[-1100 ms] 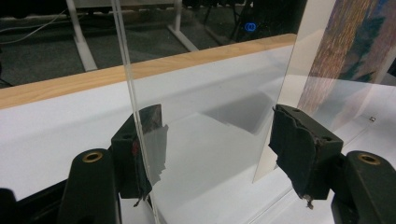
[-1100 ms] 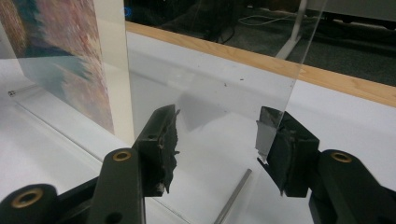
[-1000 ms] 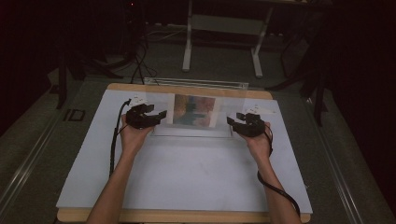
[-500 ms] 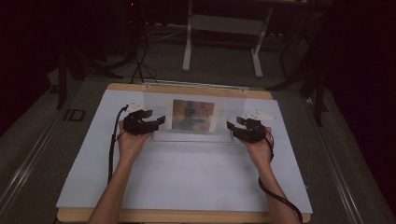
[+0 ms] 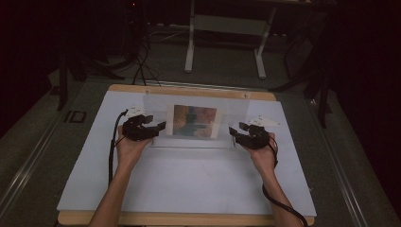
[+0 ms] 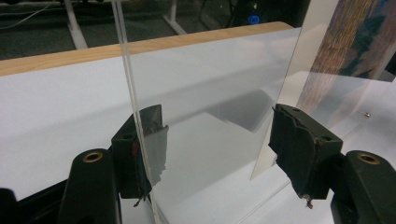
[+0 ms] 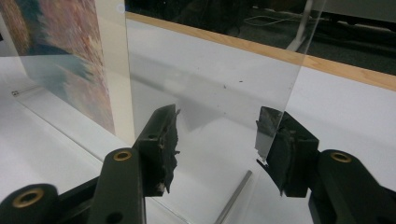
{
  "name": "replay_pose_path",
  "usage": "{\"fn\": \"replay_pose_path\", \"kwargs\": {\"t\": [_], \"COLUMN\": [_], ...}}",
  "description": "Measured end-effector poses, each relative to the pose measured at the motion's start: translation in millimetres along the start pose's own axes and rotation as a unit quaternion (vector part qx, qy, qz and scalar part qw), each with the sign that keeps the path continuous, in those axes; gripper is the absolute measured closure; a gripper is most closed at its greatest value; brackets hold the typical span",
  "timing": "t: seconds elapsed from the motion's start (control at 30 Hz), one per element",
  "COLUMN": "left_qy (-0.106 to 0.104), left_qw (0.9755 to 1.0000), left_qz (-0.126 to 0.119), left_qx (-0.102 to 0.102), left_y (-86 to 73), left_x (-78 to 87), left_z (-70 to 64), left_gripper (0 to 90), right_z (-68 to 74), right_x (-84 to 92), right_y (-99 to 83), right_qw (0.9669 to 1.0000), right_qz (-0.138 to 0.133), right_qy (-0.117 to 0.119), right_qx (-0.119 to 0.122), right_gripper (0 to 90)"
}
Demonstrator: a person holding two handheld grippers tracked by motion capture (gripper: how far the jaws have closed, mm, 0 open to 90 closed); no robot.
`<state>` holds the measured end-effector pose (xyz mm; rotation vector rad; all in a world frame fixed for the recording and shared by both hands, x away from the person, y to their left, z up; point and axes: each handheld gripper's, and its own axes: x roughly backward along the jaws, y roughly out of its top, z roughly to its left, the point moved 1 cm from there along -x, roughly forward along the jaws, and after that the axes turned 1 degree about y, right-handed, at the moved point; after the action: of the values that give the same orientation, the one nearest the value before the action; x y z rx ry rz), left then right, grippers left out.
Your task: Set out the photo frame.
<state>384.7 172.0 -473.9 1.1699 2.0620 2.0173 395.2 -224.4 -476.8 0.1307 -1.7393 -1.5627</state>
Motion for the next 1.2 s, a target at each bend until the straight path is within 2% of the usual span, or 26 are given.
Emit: {"fn": "replay_pose_path", "kwargs": {"t": [1.2], "left_qy": [-0.008], "left_qw": [0.9999], "left_qz": [0.007], "left_qx": [-0.007], "left_y": [-5.0], "left_x": [6.4], "left_z": [-1.2], "left_gripper": [34.8], "right_z": [6.2], "right_x": [8.2], "right_y": [-5.3], "right_qw": [0.9999], "right_qz": [0.008], "right_qy": [0.009], "right_qx": [0.005], "right_gripper": [50.3]}}
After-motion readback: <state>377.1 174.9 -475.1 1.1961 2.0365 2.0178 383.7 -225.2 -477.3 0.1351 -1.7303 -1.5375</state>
